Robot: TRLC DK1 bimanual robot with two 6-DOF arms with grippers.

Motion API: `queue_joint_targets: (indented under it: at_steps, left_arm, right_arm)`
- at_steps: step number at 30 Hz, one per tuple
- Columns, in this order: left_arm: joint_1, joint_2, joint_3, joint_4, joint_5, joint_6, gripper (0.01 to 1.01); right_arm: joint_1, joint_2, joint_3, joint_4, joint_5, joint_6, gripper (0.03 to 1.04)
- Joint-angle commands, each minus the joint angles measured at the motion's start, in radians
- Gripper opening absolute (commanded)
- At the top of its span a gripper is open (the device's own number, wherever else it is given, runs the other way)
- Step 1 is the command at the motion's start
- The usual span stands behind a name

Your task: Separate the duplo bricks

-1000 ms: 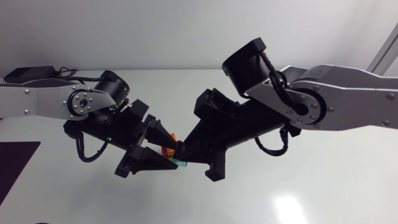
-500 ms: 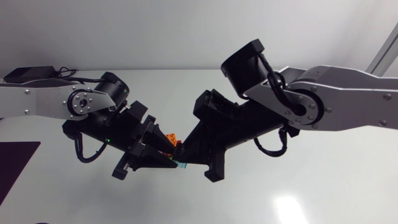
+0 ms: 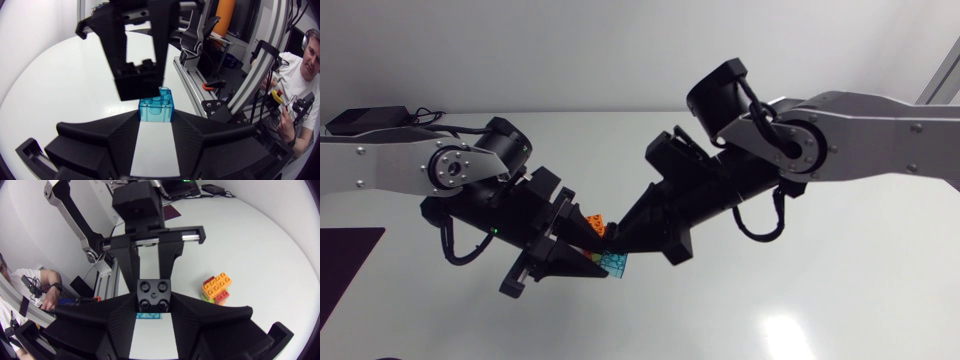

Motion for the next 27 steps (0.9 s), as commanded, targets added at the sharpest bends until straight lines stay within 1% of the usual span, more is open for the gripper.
queue_joint_targets:
  at_steps: [1,4,6,7,9,11,12,14,17,19,21,23,27]
  left_arm:
    - [-0.015,-0.016,-0.032,0.0,0.01,0.043,0.246]
    - [-0.007,-0.024,-0.04,0.001,0.001,0.045,0.246]
    - [0.02,-0.033,-0.04,0.001,-0.007,0.048,0.246]
    - [0.043,-0.037,-0.04,0.0,-0.007,0.051,0.246]
    - [0.09,-0.048,-0.042,-0.002,-0.01,0.06,0.246]
    - [0.142,-0.059,-0.042,-0.017,-0.013,0.08,0.246]
    - [0.175,-0.062,-0.042,-0.028,-0.018,0.091,0.246]
    - [0.231,-0.066,-0.043,-0.049,-0.022,0.118,0.246]
    - [0.315,-0.065,-0.054,-0.077,-0.044,0.18,0.246]
    - [0.376,-0.062,-0.068,-0.091,-0.053,0.218,0.246]
    - [0.418,-0.062,-0.089,-0.097,-0.07,0.255,0.246]
    - [0.459,-0.053,-0.115,-0.097,-0.087,0.299,0.246]
    - [0.521,-0.004,-0.16,-0.072,-0.102,0.351,0.246]
  right_arm:
    - [-0.035,0.035,0.043,-0.023,-0.046,0.026,0.23]
    - [-0.056,0.026,0.036,-0.021,-0.041,0.02,0.23]
    - [-0.082,0.002,0.007,0.008,0.035,0.013,0.23]
    - [-0.098,-0.004,-0.008,0.029,0.075,0.01,0.23]
    - [-0.125,-0.009,-0.048,0.068,0.215,-0.027,0.23]
    - [-0.15,-0.009,-0.105,0.138,0.324,-0.04,0.23]
    - [-0.17,-0.001,-0.128,0.169,0.348,-0.044,0.23]
    - [-0.199,0.017,-0.157,0.189,0.397,-0.061,0.23]
    - [-0.221,0.043,-0.204,0.25,0.482,-0.082,0.23]
    - [-0.225,0.072,-0.229,0.276,0.525,-0.101,0.23]
    - [-0.224,0.112,-0.241,0.293,0.551,-0.107,0.23]
    - [-0.214,0.143,-0.257,0.332,0.589,-0.11,0.23]
    - [-0.202,0.195,-0.266,0.37,0.627,-0.11,0.24]
